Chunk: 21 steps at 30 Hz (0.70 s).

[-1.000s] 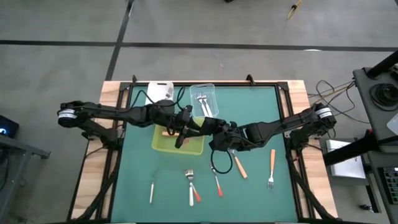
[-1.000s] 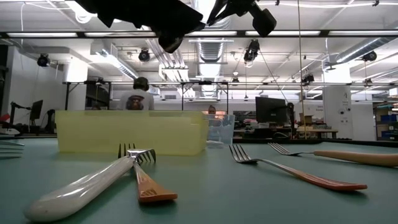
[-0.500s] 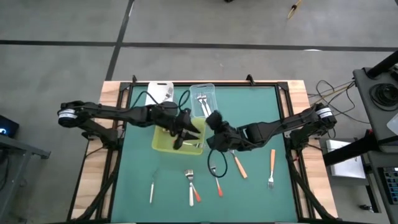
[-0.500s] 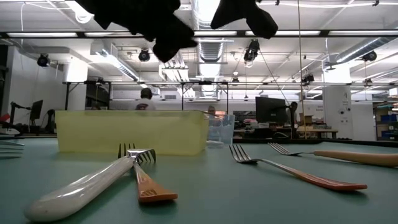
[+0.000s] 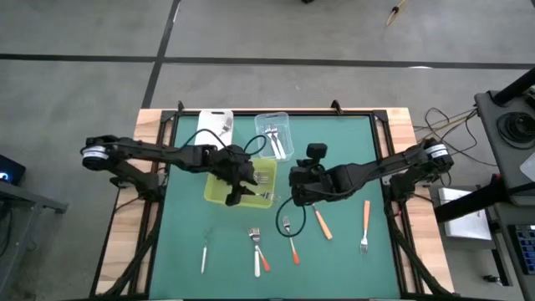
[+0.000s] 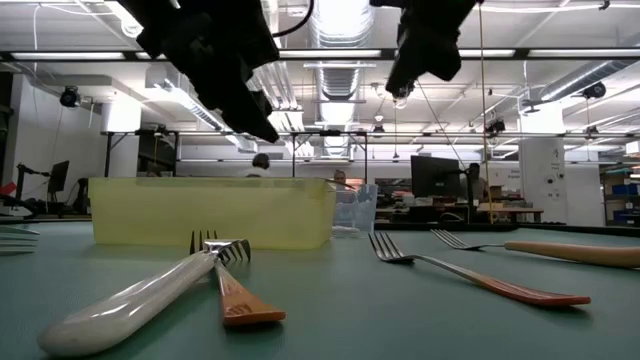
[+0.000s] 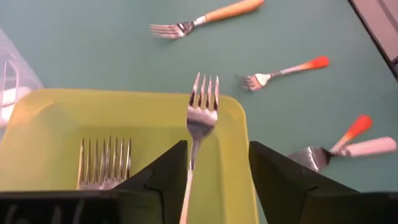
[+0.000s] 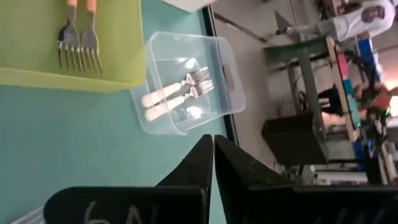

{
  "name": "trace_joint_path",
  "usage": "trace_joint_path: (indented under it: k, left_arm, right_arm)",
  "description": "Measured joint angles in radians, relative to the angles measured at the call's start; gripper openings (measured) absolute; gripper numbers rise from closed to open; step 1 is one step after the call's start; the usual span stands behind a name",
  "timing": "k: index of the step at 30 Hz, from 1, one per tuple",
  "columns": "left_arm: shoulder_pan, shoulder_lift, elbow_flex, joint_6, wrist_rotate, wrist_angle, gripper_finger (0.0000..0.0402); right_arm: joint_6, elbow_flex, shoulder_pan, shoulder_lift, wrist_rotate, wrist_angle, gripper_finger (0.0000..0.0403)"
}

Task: Sort silverware by color (type)
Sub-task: Put the orange fork into the white bin

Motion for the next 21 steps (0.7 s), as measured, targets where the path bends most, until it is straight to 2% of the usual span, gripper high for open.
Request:
trace_joint_path:
  k: [5,12,17,21]
  left_arm:
    - [-0.019,0.073,-0.007,0.002,-0.002,0.079,0.0176]
    - [-0.047,0.168,0.000,0.005,-0.007,0.093,0.0177]
    - [-0.046,0.203,0.005,0.000,-0.133,0.107,0.0177]
    - [-0.047,0.215,0.007,0.000,-0.134,0.135,0.0177]
  right_arm:
    - [0.098,-0.054,0.000,-0.005,-0.001,-0.014,0.0008]
    - [0.202,-0.138,0.002,-0.047,0.000,-0.014,0.0008]
    - [0.254,-0.183,0.006,-0.069,0.000,-0.005,0.0008]
    - [0.288,-0.214,0.009,-0.073,0.000,0.000,0.0008]
